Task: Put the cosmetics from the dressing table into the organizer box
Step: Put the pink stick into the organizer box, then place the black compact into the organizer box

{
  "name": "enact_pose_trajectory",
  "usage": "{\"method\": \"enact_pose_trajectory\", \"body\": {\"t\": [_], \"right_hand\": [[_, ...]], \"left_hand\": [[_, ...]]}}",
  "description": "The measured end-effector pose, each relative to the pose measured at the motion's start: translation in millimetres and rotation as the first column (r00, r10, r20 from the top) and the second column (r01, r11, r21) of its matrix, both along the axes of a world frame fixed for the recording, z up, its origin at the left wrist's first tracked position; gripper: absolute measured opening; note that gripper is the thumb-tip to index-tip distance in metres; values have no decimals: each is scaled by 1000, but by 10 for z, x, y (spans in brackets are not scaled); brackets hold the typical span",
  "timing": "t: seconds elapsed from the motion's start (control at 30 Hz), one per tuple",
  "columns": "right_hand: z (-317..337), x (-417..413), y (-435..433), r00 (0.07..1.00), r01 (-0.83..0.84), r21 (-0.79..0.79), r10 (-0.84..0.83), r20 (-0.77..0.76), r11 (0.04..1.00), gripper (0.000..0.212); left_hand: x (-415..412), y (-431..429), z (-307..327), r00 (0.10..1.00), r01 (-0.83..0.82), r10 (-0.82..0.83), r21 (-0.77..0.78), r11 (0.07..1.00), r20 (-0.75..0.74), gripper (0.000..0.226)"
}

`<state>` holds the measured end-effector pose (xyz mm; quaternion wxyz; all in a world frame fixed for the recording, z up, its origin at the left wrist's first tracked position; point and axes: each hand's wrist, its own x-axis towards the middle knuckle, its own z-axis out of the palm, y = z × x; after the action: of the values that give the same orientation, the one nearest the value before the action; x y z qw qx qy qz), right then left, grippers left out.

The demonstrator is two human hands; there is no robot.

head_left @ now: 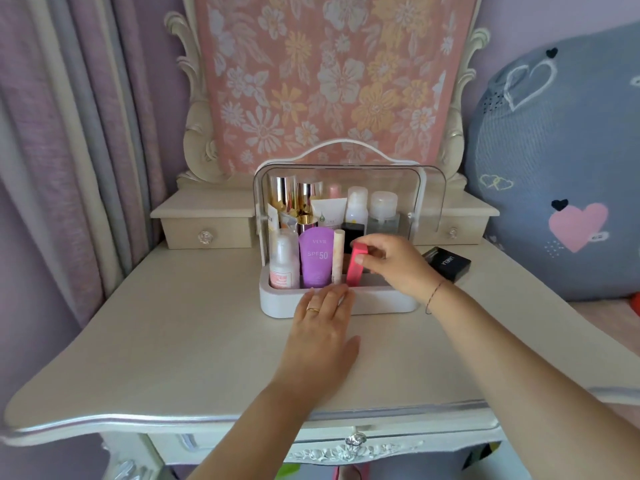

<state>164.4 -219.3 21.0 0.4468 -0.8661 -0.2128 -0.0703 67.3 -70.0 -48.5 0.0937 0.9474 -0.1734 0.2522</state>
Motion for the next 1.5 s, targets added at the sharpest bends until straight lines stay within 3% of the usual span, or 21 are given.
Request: {"method": "enact_pose_trajectory", "body": {"t": [0.17,0.57,0.67,0.77,0.9,0.93,1.0,1.1,1.17,1.33,1.4,1.5], "right_hand": [[-119,58,24,999,-46,-185,48,11,982,29],[-128,57,3,998,-59,-161,60,-1,985,35],[-104,-14,-16,1000,1,-98,-1,0,995,39],[-105,-163,-172,988,125,73,-131,82,989,28],[-192,-308,-540,894,350,330,-417,163,877,20],[-226,-279,-659,859,425,327,-490,149,844,23],[-311,-146,-912,810,556,205,-580,87,806,49],[-426,25,-1170,818,572,51,-566,-105,818,81],[-494,88,-1221,833,538,64,-518,-196,841,83],[-538,232,-1265,836,523,82,-492,-243,848,93],[-531,258,-1281,825,537,40,-514,-234,843,87],[-507,141,-1277,824,554,26,-544,-162,832,49]], "left_hand": [[1,5,-10,1000,-14,14,9,1000,-7,61],[15,3,-13,1000,-1,1,6,1000,2,60],[16,13,-14,1000,-4,4,3,1000,2,60],[13,20,-17,1000,0,0,-4,1000,-8,59],[11,34,-9,1000,-6,6,2,1000,-9,60],[8,30,-6,1000,-8,8,4,1000,-10,60],[3,25,-8,1000,-8,8,5,1000,-13,61],[0,10,1,1000,-4,4,5,1000,-13,60],[1,5,4,1000,-4,4,4,1000,-14,60],[-10,-1,9,1000,-11,11,-1,1000,-25,60],[-10,0,13,999,-10,9,-4,1000,-34,60],[-19,-3,7,999,-4,4,-12,1000,-33,59]]}}
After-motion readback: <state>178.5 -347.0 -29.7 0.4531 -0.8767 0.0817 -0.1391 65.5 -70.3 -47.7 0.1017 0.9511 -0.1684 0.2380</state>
